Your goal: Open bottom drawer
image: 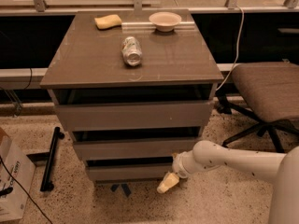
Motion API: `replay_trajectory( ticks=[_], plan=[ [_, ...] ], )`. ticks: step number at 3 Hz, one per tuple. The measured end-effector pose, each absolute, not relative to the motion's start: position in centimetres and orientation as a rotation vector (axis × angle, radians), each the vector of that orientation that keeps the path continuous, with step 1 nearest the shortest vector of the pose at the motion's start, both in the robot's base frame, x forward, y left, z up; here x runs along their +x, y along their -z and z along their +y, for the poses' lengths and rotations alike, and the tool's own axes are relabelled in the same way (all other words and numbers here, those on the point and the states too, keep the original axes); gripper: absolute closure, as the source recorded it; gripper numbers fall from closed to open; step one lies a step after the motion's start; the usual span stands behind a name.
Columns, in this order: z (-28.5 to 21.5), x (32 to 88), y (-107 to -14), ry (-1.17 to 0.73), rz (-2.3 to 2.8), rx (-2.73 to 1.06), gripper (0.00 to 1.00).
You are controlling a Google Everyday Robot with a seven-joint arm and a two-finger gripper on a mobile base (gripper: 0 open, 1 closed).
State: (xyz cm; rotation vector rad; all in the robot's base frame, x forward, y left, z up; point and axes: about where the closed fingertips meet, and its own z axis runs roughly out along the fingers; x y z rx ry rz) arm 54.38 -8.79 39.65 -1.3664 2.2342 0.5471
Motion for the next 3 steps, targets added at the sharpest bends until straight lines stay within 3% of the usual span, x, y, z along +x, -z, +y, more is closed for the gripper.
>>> replay_trajectory(
  ticks=[3],
  plan=[
    [-8.8, 55.8, -33.5, -0.476, 2.322, -1.323, 0.00]
  ],
)
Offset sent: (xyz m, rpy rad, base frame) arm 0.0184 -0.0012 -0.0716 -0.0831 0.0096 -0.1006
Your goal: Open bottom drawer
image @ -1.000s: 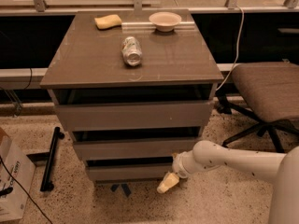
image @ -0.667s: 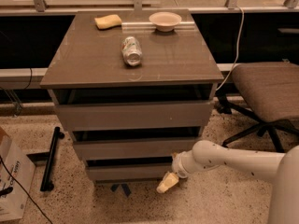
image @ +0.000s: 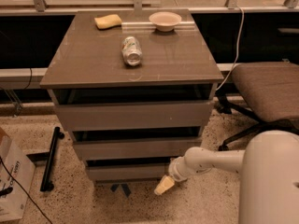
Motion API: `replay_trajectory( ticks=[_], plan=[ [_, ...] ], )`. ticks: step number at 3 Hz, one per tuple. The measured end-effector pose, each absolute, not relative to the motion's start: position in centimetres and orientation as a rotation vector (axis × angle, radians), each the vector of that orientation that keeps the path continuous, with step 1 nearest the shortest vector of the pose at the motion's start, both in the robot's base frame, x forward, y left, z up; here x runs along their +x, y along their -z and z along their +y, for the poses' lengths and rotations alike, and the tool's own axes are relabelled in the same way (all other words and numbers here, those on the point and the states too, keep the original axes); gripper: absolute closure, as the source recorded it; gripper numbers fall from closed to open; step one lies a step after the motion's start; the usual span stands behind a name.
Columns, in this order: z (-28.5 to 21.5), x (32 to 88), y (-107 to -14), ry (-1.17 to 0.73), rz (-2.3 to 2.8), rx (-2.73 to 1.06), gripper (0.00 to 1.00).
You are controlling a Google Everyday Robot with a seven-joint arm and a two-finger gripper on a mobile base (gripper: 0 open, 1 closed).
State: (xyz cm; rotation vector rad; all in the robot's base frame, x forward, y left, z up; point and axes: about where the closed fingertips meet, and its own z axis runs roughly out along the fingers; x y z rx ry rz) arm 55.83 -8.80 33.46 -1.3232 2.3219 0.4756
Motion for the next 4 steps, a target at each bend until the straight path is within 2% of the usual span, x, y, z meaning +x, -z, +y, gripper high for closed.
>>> replay_trajectory(
  ticks=[4],
  plan=[
    [-11.0, 60.0, -24.4, -0.479, 2.385, -1.129, 0.00]
  ],
)
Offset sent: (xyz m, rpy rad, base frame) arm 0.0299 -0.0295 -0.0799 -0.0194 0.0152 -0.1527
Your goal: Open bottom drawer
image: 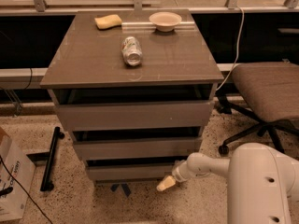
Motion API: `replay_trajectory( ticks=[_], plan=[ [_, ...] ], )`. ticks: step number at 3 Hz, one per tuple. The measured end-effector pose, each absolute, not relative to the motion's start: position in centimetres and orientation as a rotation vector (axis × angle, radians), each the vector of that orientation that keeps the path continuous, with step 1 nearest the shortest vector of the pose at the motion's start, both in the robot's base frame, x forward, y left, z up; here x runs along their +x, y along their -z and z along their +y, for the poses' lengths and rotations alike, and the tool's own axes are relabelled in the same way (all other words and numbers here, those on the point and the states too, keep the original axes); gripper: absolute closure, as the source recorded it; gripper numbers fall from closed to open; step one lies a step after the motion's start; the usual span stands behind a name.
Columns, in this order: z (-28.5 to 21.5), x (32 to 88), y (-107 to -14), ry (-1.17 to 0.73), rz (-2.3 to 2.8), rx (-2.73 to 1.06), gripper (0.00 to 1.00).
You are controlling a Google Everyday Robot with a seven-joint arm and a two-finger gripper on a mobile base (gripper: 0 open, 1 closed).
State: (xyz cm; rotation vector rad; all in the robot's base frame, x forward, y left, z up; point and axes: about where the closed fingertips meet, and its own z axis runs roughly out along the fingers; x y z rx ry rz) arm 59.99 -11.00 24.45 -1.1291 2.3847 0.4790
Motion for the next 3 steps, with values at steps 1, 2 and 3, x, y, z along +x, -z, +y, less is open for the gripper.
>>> replay_trajectory(
  ticks=[1, 2, 3],
  plan=[
    [-11.0, 61.2, -22.9, -0.516, 2.363, -1.092, 0.00],
    [-11.2, 62.4, -21.3, -0.562, 2.343, -1.040, 0.00],
    [-11.1, 62.6, -20.8, -0.578, 2.337, -1.027, 0.00]
  ],
)
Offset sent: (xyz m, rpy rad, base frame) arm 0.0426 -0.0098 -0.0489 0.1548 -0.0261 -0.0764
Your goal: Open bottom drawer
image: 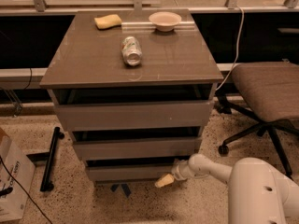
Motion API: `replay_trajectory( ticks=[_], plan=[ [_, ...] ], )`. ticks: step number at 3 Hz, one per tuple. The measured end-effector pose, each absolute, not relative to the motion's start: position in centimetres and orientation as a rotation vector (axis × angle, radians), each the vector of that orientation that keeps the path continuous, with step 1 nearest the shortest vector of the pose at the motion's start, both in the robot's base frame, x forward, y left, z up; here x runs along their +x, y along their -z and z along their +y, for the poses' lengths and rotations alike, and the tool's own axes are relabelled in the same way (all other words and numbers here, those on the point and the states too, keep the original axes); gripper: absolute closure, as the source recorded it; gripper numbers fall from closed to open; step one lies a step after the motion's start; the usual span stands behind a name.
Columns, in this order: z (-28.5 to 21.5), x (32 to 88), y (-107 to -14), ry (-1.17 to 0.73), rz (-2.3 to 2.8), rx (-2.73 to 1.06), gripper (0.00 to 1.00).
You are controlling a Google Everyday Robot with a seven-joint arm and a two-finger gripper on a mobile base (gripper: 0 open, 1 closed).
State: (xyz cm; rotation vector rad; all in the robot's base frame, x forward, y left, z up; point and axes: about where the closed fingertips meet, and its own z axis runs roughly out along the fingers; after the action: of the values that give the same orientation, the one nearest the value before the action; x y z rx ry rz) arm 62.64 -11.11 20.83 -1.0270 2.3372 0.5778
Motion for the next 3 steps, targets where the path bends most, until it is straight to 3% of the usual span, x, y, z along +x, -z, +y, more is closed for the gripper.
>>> replay_trajectory(
  ticks=[1, 3],
  plan=[
    [-10.65, 61.45, -19.54, -0.639, 2.347, -1.025, 0.16],
    [-10.66, 61.45, -20.34, -0.639, 2.347, -1.024, 0.62]
  ],
)
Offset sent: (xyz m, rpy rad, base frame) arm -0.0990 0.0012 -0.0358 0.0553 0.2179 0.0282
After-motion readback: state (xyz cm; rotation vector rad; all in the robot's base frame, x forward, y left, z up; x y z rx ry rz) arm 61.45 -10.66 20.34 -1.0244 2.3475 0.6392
